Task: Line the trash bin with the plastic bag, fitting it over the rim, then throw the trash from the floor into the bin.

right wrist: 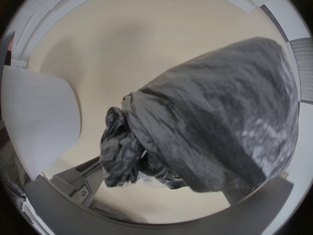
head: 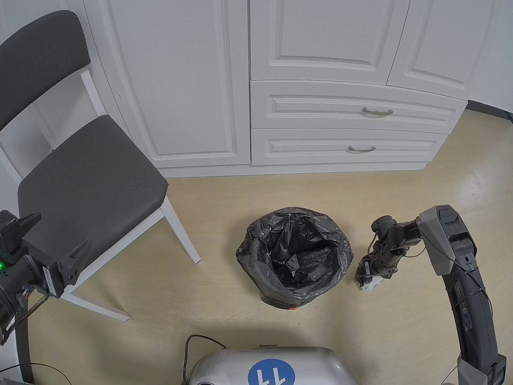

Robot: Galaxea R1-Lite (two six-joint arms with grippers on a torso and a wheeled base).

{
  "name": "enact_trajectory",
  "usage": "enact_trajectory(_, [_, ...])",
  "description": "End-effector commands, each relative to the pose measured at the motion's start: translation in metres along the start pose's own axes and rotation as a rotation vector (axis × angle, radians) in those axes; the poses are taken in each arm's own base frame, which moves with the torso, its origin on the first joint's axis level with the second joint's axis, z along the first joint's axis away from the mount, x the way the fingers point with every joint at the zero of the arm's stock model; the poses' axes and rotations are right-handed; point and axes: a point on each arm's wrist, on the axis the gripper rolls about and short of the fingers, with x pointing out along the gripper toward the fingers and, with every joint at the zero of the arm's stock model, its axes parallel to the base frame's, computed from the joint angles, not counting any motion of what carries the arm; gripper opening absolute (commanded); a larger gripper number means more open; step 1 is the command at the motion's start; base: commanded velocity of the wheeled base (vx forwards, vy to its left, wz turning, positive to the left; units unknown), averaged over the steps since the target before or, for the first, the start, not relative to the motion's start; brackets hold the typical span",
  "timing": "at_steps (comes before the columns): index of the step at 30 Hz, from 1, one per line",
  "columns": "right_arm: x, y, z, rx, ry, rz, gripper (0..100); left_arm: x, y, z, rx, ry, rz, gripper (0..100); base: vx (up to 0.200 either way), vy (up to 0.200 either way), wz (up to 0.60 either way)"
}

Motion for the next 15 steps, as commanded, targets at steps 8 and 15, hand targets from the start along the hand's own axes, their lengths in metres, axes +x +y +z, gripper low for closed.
enact_trajectory(8, [0.0019, -0.001, -0.0014, 0.009, 0.007, 0.001, 0, -0.0007, 0.0003, 0.0002, -0.002, -0.003, 0.0, 100, 0.0, 0.0, 0.0])
enact_trajectory(15, [0.0019, -0.0012, -0.0013, 0.025, 0.005, -0.008, 0, -0.0013, 0.0006, 0.0003, -0.001, -0.006, 0.002, 100, 0.0, 0.0, 0.0])
